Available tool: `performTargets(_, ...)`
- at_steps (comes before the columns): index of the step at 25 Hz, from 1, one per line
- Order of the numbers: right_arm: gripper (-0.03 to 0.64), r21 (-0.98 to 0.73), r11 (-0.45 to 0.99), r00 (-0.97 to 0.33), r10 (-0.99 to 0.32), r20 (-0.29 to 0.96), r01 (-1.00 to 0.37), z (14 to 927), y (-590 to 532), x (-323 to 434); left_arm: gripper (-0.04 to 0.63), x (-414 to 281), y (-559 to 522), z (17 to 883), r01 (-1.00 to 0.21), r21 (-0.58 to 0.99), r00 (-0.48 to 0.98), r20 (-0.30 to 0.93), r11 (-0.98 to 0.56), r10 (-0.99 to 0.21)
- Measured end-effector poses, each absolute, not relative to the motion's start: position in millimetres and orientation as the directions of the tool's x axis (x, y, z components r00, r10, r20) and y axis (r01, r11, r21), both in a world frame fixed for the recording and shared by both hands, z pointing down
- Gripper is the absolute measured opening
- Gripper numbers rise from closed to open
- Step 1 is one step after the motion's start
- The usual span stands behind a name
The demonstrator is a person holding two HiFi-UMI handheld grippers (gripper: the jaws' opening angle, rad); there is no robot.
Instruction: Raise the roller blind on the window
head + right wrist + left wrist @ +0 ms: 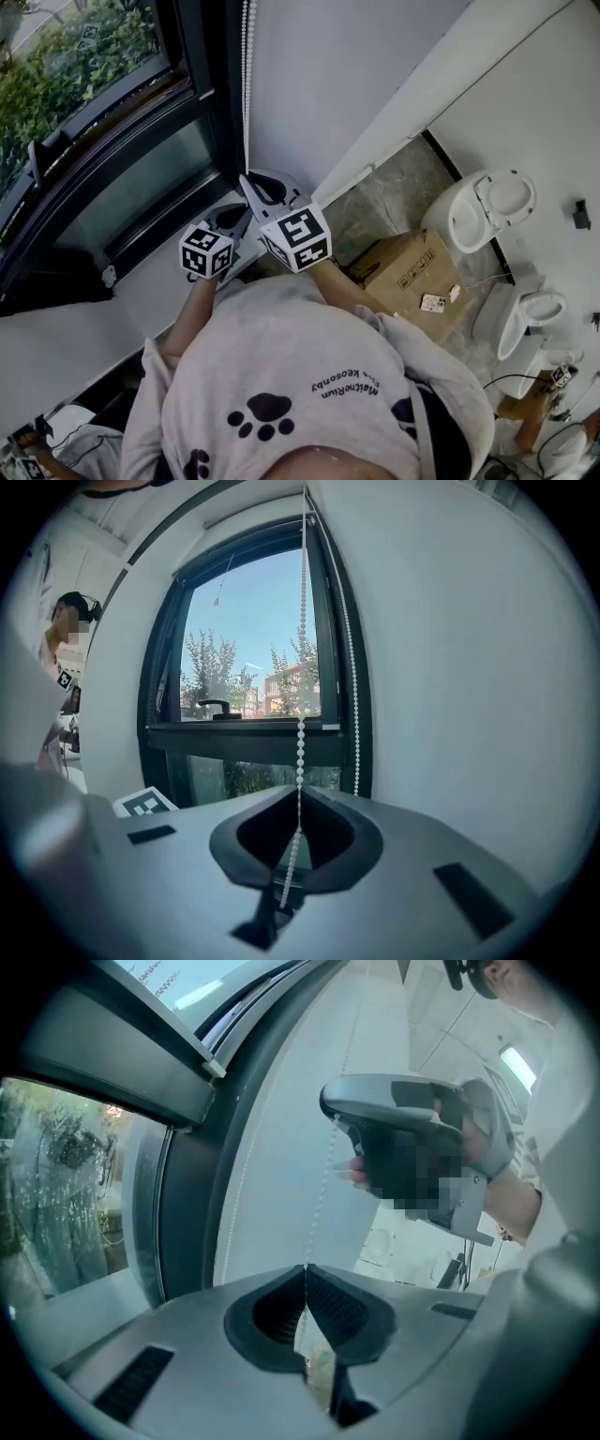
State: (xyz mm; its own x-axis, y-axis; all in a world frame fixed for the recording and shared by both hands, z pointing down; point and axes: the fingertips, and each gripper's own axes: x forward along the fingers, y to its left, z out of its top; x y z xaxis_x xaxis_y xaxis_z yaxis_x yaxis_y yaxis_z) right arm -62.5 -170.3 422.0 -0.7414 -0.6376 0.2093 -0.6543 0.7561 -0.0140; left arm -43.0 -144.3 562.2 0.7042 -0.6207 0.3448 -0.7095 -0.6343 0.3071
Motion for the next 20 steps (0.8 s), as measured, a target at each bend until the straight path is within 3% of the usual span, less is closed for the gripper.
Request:
performTargets(13, 0.014, 0.006, 0.744, -0.735, -0.661, 0.150, -0.668, 418.1, -168.6, -63.2, 0.014, -58.1, -144.1, 561.3, -0.760, 0.300, 0.649, 0.318, -0.576, -0.691)
performTargets(20, 0.014, 0.039, 0.723, -0.714, -0.688, 0.133, -0.689, 414.7, -169.1, -61.0, 0.014, -76.3, -147.5, 517.6, -0.793, 0.257, 0.604, 0.214, -0.552, -0.768)
